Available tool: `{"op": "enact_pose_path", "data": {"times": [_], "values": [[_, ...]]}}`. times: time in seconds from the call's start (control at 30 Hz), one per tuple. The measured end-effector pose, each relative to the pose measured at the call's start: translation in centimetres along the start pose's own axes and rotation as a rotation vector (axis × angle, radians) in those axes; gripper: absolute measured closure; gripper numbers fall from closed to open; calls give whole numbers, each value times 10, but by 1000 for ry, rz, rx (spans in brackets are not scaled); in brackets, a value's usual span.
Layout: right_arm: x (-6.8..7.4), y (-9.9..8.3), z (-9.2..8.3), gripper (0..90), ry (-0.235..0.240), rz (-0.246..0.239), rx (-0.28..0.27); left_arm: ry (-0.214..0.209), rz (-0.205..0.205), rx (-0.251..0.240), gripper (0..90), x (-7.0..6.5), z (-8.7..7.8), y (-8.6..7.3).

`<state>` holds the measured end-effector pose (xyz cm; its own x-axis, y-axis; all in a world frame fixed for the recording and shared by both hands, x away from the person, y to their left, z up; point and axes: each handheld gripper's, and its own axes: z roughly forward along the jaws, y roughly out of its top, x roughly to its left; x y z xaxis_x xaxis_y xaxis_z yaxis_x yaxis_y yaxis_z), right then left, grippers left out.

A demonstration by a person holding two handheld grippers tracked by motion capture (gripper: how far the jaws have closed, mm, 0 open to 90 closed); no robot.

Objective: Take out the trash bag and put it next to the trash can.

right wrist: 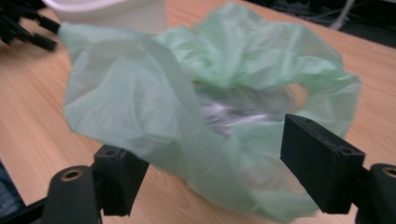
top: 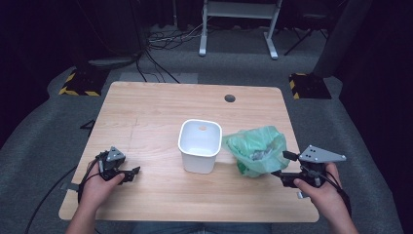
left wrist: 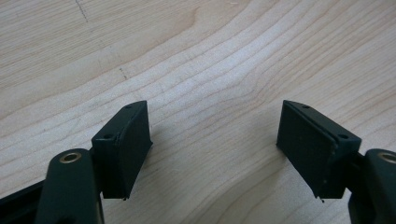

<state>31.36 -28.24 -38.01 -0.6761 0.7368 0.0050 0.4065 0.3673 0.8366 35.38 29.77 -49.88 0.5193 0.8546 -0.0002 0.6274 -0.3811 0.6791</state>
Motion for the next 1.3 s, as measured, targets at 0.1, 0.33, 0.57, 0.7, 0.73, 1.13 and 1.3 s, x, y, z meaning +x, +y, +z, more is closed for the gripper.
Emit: {"op": "enact_pose_path", "data": {"times": [0.1, 0.33, 0.57, 0.7, 0.73, 1.13, 1.3], "values": [[-5, -14, 0, 252, -33, 22, 62, -6, -5, 3, 260, -1, 0, 0], [-5, -47, 40, 262, -7, 45, 149, -4, -6, 1, 259, -2, 0, 0], [-22, -18, 123, 256, -158, 84, -49, -6, -4, -4, 260, -2, 2, 1], [-19, -31, 104, 250, -99, 68, 58, -8, 2, -3, 259, -1, 2, 1], [-19, -38, 93, 250, -94, 72, 66, -10, 0, -3, 257, -2, 2, 1], [-35, -109, 49, 234, -137, 147, 148, -7, -12, -14, 257, -1, -1, -3], [-38, -113, 56, 202, -169, 129, 147, -18, -5, -63, 244, 4, -1, -11]]}}
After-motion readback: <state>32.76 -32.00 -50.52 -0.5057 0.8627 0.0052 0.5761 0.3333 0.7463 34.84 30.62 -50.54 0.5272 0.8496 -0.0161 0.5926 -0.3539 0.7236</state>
